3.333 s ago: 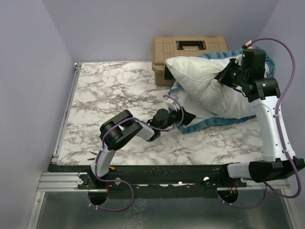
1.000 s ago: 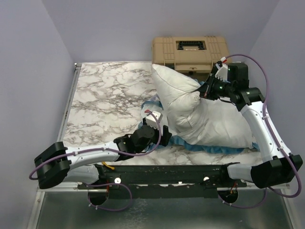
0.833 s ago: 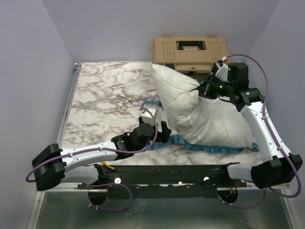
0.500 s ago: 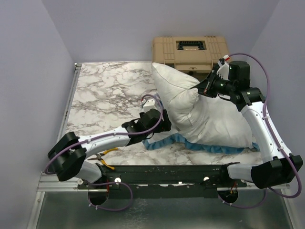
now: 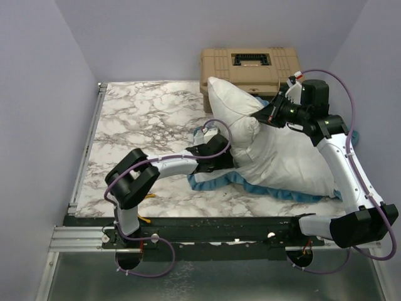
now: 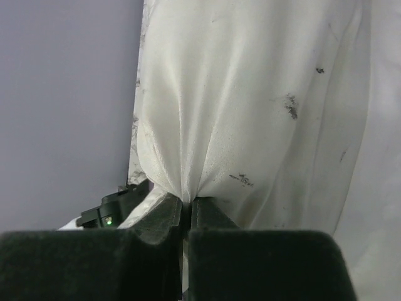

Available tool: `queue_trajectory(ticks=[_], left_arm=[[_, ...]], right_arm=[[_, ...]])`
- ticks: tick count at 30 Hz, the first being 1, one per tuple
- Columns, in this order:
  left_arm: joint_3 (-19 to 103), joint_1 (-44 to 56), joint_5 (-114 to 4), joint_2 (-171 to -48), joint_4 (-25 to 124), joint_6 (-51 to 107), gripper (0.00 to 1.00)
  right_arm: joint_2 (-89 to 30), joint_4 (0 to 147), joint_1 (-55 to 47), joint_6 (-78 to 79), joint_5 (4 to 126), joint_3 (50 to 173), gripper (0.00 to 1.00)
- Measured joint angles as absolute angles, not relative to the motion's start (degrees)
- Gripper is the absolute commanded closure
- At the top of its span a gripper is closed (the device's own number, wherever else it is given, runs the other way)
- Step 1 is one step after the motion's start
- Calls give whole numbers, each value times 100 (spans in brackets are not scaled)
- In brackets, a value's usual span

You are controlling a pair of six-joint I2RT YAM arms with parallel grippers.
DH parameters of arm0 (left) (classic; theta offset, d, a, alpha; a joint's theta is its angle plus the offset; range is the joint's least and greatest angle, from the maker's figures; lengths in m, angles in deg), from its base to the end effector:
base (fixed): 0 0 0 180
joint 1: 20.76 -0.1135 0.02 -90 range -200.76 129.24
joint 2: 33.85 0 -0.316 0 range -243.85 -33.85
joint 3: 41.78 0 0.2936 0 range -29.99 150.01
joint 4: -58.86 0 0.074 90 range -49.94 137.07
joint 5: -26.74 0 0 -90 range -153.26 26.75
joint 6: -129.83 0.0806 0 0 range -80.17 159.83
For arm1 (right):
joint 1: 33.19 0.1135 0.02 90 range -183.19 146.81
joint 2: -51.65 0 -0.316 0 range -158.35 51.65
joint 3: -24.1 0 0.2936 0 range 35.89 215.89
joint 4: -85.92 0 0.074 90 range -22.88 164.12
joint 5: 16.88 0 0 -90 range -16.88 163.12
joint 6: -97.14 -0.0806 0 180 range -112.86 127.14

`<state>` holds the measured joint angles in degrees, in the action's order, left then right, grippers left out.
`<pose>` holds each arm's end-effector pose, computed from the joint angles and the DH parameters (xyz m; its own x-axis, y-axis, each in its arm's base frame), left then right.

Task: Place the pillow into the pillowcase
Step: Stuff the pillow into the pillowcase.

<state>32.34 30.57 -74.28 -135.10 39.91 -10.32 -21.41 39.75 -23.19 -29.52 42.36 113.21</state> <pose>0.2927 -0.3411 0.1793 -0.8131 -0.1900 -0.5502 0.0924 0.8911 -0.4443 0.3218 0.0986 0.4251 -0.7456 0.3895 -0.5406 -0.1741 0.6693 0.7223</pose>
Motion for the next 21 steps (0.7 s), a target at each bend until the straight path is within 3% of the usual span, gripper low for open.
queue_trajectory(ticks=[2, 4, 6, 7, 14, 21], left_arm=[[3343, 3044, -7341, -13860, 3932, -1043, 34], [3498, 3033, -7299, -14007, 3914, -1058, 59], [3527, 2979, -7223, -14135, 3888, -1076, 94], [3520, 2965, -7216, -14164, 3890, -1071, 100], [3138, 2747, -7142, -13777, 3761, -1115, 100], [2663, 2412, -7157, -12300, 3610, -1115, 100]], right_arm=[[-2141, 3980, -2319, -2950, 4240, 11321, 100], [-2141, 3978, -2319, -2950, 4247, 11328, 100], [-2143, 3973, -2327, -2946, 4284, 11365, 100], [-2143, 3964, -2327, -2932, 4292, 11387, 100], [-2338, 3512, -2327, -2491, 4432, 11846, 100], [-2624, 3221, -1997, -1875, 4861, 11854, 100]])
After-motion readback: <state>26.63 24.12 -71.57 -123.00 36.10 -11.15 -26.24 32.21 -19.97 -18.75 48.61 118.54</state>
